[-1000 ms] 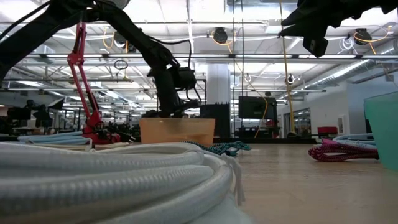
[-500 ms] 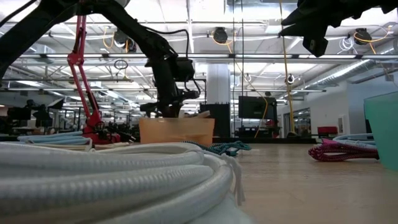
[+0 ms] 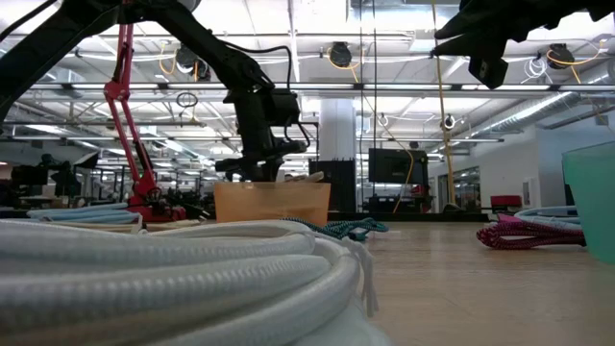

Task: Pick & Place USB Port
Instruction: Put the light brown wire cable into the orange bin

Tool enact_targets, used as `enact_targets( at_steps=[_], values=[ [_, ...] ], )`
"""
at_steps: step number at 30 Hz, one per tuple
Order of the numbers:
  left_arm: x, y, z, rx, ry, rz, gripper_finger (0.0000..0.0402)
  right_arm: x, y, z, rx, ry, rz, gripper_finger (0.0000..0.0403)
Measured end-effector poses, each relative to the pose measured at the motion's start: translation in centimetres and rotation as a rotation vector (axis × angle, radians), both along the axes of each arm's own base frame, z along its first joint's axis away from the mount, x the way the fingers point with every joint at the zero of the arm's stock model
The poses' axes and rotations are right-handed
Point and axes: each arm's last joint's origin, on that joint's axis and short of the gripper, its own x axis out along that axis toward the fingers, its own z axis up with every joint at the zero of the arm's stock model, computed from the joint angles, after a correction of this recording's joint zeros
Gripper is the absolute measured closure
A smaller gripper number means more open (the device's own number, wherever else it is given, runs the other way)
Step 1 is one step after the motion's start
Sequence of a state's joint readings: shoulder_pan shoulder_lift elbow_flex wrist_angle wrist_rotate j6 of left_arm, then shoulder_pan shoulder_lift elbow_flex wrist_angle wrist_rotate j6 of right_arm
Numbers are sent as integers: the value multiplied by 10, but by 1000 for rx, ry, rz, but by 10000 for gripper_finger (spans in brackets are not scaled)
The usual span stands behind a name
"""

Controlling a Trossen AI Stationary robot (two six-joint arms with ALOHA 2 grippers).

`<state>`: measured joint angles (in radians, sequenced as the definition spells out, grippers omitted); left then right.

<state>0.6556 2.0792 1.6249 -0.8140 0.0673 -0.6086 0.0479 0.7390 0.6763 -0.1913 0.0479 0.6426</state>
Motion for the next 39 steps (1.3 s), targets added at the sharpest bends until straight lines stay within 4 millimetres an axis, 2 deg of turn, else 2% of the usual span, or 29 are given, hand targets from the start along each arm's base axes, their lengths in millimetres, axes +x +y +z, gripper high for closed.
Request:
enact_targets(
  at_steps=[5, 9, 12, 19, 23, 28, 32, 35, 39],
  values=[
    [0, 0, 0, 3, 7, -3, 309, 0, 0, 0, 0, 0, 0, 319],
    [-1, -1, 0, 9, 18, -2, 300, 0, 0, 0, 0, 0, 0, 319],
    [-3, -1, 0, -3, 37, 0, 314, 0, 0, 0, 0, 0, -1, 319],
    [-5, -4, -1, -29, 56, -57, 395, 0, 0, 0, 0, 0, -3, 319],
    [-5, -6, 3, -31, 46, -53, 396, 0, 0, 1, -1, -6, -3, 319],
    [-6, -7, 21, 40, 6, -49, 399, 0, 0, 1, -1, -12, -3, 319],
    [0, -5, 41, 69, -165, -116, 400, 0, 0, 1, -3, -12, -2, 319],
    [5, -7, 43, 8, -271, -155, 400, 0, 0, 1, -8, -15, 0, 319],
    [16, -17, 34, -15, -261, -203, 401, 1, 0, 2, -16, -19, 2, 319]
  ],
)
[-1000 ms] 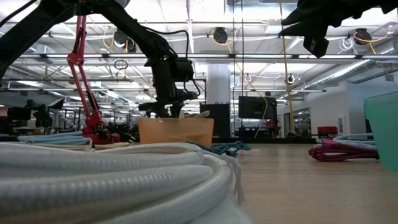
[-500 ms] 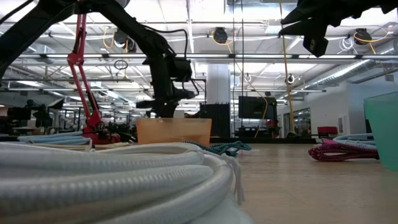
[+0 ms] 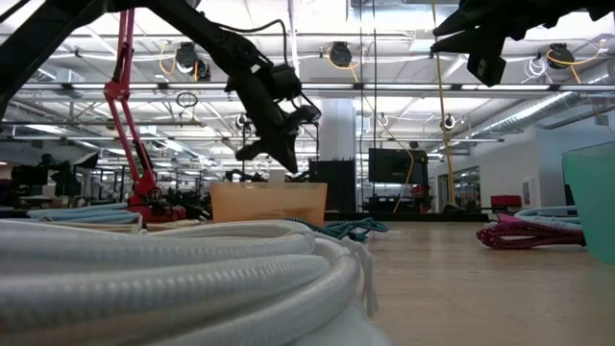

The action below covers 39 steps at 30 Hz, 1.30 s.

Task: Pick & Place USB Port
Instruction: Put the light brown wire cable into the orange bin

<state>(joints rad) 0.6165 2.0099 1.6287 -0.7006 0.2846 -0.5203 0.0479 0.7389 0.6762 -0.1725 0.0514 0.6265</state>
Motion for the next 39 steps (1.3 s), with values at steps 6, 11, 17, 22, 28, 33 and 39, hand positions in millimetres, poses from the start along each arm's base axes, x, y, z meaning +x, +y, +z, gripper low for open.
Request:
enact_targets(
  at_steps=[6, 11, 17, 22, 28, 33, 39],
  values=[
    [12, -14, -20, -45, 43, -76, 401, 0, 0, 0, -2, -3, 0, 319],
    [12, -18, -24, 16, 129, -82, 401, 0, 0, 0, 0, -3, -1, 319],
    [3, -12, -30, -17, 178, -75, 401, 0, 0, 0, 5, -4, -2, 319],
    [3, -14, -33, -29, 193, -101, 401, 0, 0, 0, 5, -2, -2, 319],
    [4, -15, -41, -44, 217, -113, 401, 0, 0, 0, 3, 4, -2, 319],
    [6, -15, -46, -21, 241, -111, 401, 0, 0, 0, 4, 5, -2, 319],
    [0, -7, -46, 10, 278, -60, 401, 0, 0, 0, 7, 5, -3, 319]
  ],
)
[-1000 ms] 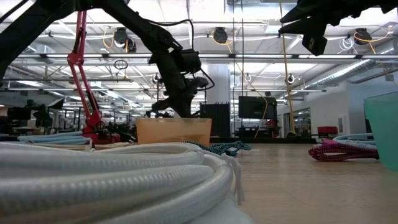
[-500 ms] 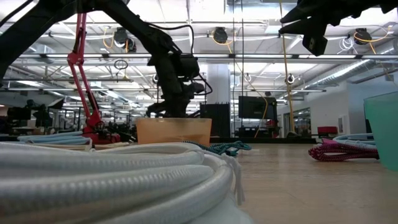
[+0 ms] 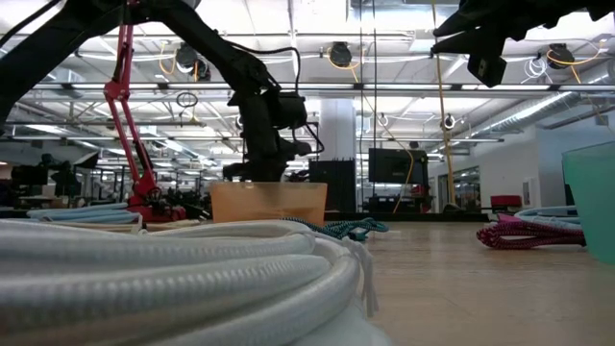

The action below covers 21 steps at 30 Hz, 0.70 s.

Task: Pick & Place USB Port
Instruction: Put the light brown wire cable into the orange bin

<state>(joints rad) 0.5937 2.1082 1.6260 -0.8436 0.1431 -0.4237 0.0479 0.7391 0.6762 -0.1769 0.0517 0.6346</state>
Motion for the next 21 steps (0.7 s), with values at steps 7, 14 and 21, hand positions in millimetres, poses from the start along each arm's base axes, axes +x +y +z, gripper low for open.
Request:
enact_targets(
  at_steps=[7, 14, 21],
  values=[
    [-2, 1, 0, 5, 11, -6, 401, 0, 0, 0, 0, 0, 0, 319],
    [1, -7, 0, -36, 6, -41, 401, 0, 0, 0, 0, 0, -4, 319],
    [6, -14, 0, -13, 14, -71, 402, 0, -1, 0, -7, -1, -25, 319]
  ],
)
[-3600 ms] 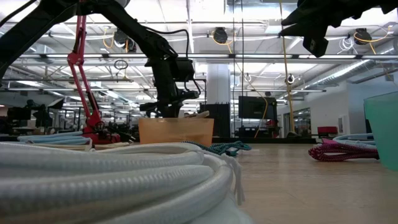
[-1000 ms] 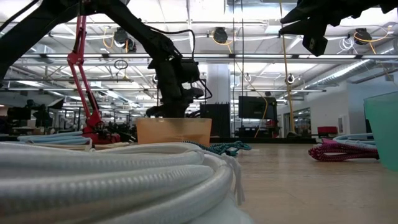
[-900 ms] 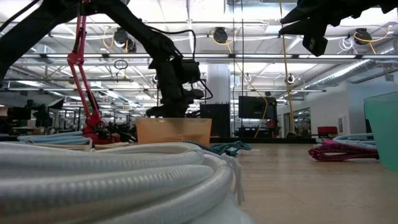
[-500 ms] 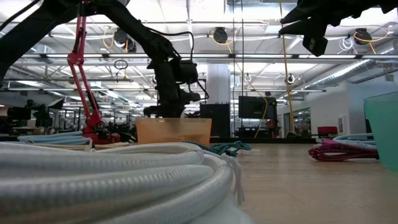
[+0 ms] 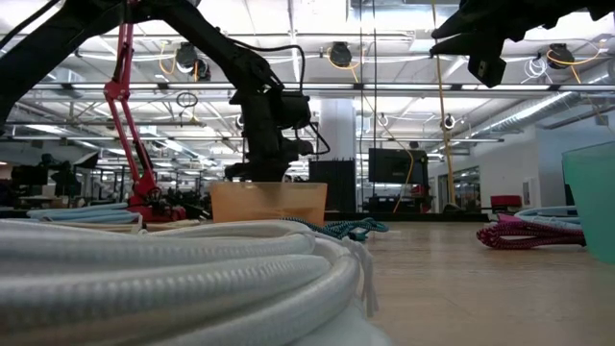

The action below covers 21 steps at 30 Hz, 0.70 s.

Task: Pick & Place USB Port
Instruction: Put the light brown wire cable into the orange bin

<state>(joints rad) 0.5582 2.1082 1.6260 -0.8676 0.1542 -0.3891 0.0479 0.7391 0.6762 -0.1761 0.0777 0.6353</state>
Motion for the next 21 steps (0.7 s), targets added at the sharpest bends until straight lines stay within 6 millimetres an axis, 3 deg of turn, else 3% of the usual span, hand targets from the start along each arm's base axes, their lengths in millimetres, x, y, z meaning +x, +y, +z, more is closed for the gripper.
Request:
enact_targets(
  at_steps=[10, 21],
  values=[
    [-5, 11, -9, 9, 33, 29, 402, 0, 0, 0, 8, 0, -2, 319],
    [1, 7, -19, 46, 63, 24, 402, 0, 0, 0, 15, 0, -4, 319]
  ],
)
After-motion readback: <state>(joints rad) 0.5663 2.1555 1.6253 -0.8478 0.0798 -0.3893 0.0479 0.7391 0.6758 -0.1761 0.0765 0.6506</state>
